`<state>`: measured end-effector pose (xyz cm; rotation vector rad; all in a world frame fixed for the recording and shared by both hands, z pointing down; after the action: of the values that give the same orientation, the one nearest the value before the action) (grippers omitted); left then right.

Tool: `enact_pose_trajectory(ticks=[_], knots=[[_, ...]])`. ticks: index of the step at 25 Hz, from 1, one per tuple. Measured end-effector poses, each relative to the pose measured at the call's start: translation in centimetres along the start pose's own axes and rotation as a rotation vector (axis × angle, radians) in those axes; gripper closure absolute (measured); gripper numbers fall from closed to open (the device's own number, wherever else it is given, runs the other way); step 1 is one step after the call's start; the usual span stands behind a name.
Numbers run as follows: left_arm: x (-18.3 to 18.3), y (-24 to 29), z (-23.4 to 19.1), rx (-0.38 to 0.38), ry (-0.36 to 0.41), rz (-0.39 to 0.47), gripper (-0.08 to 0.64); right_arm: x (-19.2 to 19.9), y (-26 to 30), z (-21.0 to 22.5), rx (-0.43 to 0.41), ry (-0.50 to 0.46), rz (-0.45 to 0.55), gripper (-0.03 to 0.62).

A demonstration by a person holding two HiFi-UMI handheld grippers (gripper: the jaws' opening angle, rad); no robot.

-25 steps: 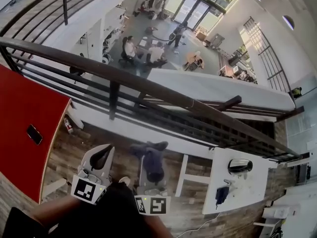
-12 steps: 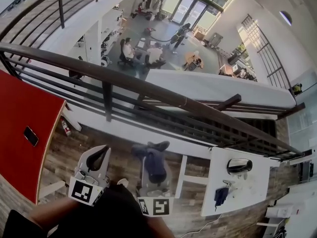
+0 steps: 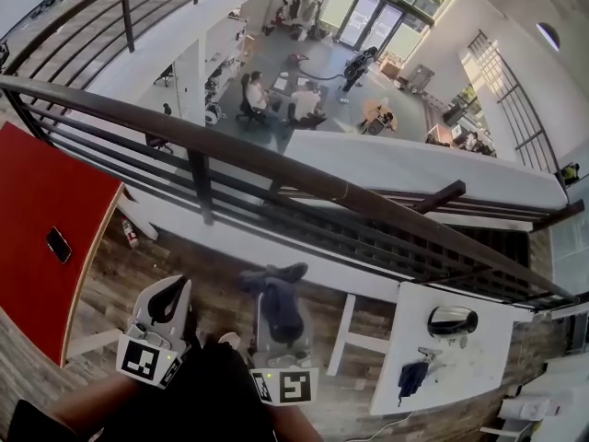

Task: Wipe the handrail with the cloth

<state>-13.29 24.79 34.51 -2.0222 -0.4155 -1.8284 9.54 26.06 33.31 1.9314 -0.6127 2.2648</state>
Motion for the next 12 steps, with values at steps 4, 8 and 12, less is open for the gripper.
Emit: enact_pose_trajectory(ticks=[4,8,12], knots=[[-0.2,1.4,-0.3,0.015,-0.005,0.009,0.560,0.2,1.1,0.5,0.032,-0.009,0.000,0.471],[0.6,4.0,-1.5,0.028,0.003,0.043,0.560,1.1,3.6,1.6,0.052,-0.018,-0.019,0.471],[0.7,7.1,-3.9,0.018,0.003,0.048,0.560,1.4,7.0,2.1,0.090,-0.050,0.028,0.471]])
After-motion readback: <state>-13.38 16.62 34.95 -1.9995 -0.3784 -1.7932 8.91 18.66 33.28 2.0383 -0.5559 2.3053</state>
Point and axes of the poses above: the fingertips, and each gripper's own axes: y forward along the fingers, z to its right, x out of its underside, the point moved 10 cm from there along -y, backward along the fingers, and after that the axes turned 10 degrees about z, right-handed, at the moved point
